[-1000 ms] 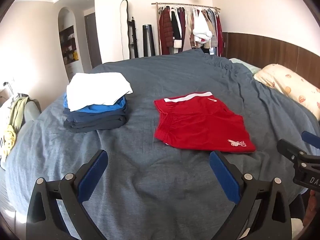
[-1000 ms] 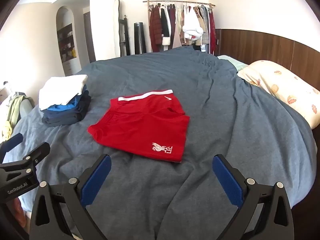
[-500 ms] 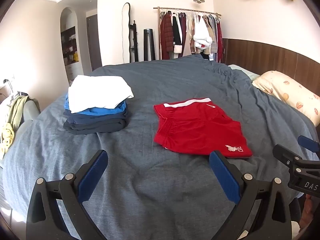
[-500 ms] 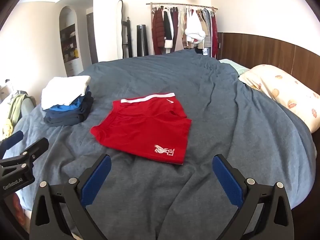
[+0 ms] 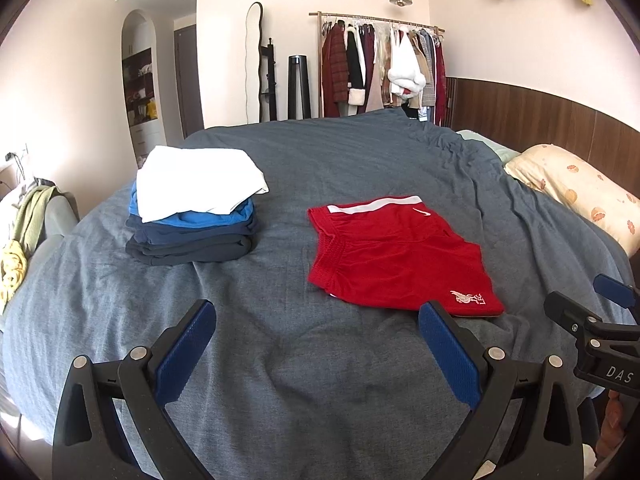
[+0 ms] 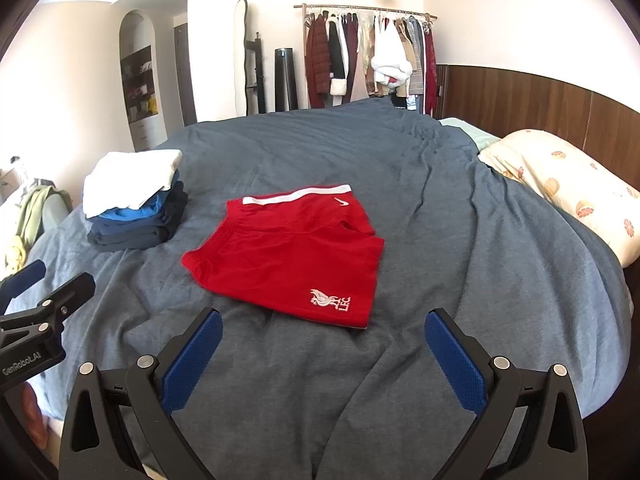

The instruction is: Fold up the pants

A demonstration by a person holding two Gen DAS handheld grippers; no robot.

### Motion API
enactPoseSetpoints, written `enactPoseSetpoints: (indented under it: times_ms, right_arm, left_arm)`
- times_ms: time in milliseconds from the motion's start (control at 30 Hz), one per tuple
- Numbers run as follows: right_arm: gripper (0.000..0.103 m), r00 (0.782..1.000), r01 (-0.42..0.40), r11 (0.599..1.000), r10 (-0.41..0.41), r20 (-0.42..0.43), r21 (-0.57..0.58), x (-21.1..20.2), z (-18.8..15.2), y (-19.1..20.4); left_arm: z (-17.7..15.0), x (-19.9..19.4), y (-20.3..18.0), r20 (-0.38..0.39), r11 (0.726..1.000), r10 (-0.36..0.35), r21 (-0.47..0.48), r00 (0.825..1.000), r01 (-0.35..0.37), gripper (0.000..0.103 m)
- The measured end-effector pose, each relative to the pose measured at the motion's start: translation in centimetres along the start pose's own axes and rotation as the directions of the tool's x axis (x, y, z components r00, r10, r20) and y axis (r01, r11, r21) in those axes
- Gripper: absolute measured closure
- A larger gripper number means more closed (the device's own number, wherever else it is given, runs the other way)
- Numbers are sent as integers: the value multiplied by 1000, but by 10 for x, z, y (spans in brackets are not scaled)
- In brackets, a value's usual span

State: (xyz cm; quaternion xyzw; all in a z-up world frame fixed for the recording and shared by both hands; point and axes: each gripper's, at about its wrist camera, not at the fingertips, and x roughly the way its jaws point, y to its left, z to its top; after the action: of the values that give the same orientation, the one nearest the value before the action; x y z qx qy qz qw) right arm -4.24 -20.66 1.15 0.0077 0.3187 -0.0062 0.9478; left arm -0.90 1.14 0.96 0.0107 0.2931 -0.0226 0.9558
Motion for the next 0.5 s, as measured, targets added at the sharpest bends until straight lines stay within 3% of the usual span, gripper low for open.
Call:
enactPoseSetpoints:
  times_ms: [500]
  right_arm:
    - [1,1000,2,1000,-2,-2,-2,0,0,2]
  left_arm:
    - [1,1,0,3,1000,4,2,1000,-4,0]
